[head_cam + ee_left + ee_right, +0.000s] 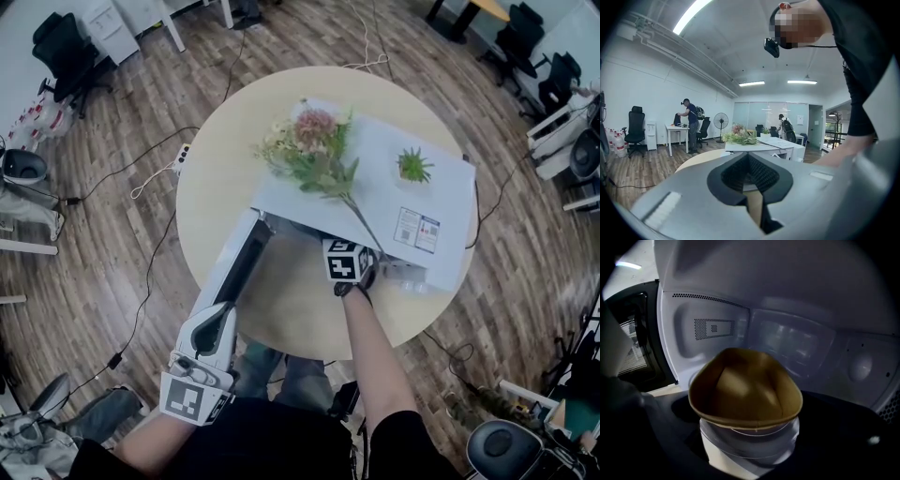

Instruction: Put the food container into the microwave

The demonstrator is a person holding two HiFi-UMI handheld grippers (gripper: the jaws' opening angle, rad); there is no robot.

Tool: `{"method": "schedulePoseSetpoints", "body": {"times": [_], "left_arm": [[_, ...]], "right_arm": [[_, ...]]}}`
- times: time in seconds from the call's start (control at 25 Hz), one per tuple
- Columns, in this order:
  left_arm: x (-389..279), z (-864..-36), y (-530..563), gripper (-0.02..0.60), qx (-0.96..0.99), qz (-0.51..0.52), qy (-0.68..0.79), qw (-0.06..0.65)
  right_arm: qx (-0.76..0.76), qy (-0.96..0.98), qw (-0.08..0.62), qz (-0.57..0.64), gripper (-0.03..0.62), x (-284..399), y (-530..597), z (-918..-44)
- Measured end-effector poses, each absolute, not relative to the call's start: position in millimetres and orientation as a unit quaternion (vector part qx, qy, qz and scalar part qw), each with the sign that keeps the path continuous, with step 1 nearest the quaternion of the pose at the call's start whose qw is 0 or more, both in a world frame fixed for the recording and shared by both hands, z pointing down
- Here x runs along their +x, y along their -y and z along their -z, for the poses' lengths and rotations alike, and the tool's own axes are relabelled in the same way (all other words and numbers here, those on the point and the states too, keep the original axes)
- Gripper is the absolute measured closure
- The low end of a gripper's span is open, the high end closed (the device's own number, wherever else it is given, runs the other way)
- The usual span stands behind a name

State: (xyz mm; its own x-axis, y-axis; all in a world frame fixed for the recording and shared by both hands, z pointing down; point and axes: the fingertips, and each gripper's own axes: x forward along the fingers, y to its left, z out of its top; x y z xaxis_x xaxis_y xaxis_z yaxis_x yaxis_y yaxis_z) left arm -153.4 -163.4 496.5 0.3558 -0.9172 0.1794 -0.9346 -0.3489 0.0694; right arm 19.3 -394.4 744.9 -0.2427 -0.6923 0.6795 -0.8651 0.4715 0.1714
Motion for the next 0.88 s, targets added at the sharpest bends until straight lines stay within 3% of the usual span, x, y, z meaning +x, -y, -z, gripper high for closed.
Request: {"method": "schedulePoseSetpoints", "body": {"times": [0.2,0.52,0.88], "left_arm": [[-152.4,-496.2,164.6,0.58,0.82,-0.055,0.564,0.082],[-148.1,-496.4,168.6,0.58,0.821,-0.056,0.561,0.084],[-128.4,-471.1,182.9,0.581,0.835,-0.028,0.545,0.074]], "right_arm": [[0.502,0.796,0.306,-0.143,-0.004,18.6,385.1,-739.1],[0.495,0.807,0.298,-0.122,-0.003,17.7,354.8,-728.0],[0.441,0.833,0.255,-0.217,-0.003,29.7,222.1,-663.7]]}}
